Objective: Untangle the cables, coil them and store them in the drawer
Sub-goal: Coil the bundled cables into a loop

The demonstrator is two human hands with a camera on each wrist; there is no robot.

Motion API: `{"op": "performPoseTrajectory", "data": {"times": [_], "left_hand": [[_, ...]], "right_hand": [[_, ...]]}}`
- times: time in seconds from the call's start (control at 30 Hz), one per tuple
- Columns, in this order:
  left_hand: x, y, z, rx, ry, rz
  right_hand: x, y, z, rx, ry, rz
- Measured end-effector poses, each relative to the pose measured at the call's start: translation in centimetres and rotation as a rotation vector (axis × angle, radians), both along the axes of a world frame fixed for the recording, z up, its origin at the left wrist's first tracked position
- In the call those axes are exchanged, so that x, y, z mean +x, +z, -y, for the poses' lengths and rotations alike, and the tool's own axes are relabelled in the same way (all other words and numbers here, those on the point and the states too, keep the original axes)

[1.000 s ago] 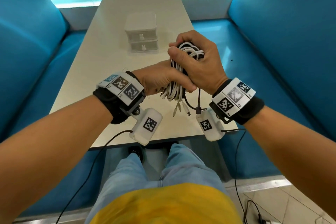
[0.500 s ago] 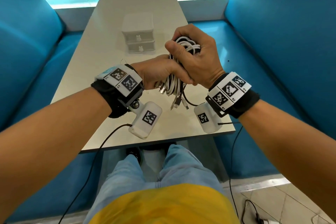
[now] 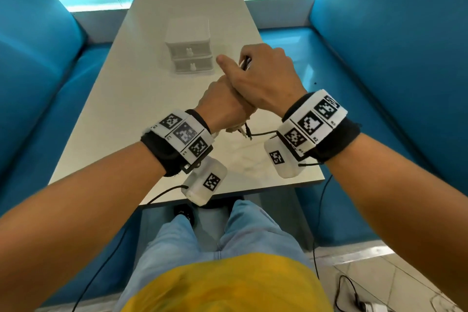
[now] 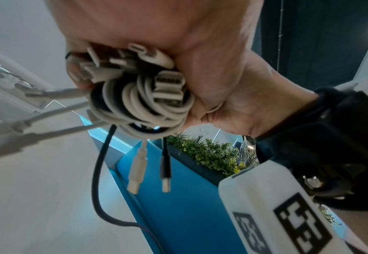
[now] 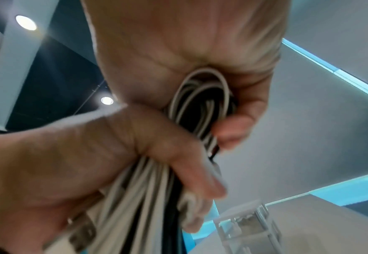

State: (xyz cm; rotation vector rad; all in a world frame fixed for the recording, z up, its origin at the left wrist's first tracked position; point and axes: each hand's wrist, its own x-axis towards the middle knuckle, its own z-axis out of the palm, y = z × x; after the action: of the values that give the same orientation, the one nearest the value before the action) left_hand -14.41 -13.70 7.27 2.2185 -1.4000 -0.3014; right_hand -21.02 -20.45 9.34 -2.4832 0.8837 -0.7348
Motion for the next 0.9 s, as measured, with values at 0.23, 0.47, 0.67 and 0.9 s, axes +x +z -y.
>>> {"op": "performPoseTrajectory", "data": {"times": [0.23, 0.47, 0.67, 0.9], "left_hand": [[0.5, -0.2, -1.0, -0.070, 0.035, -0.359], [0.6, 0.9, -2.1, -0.008, -0.131, -0.506], [0.5, 0.1, -2.7, -0.084, -0.099, -0.715], [4.2, -0.6, -2.6, -0.393, 0.280, -1.261]], "right_hand": [[0.4, -0.3, 0.2, -0.051, 0.075, 0.114], [0.3, -0.8, -0.2, -0.103, 0.186, 0.168], [0.6, -0.5, 0.0, -0.083, 0.287, 0.103], [-0.2, -2.9, 1.3, 0.786, 0.346, 0.075]]}}
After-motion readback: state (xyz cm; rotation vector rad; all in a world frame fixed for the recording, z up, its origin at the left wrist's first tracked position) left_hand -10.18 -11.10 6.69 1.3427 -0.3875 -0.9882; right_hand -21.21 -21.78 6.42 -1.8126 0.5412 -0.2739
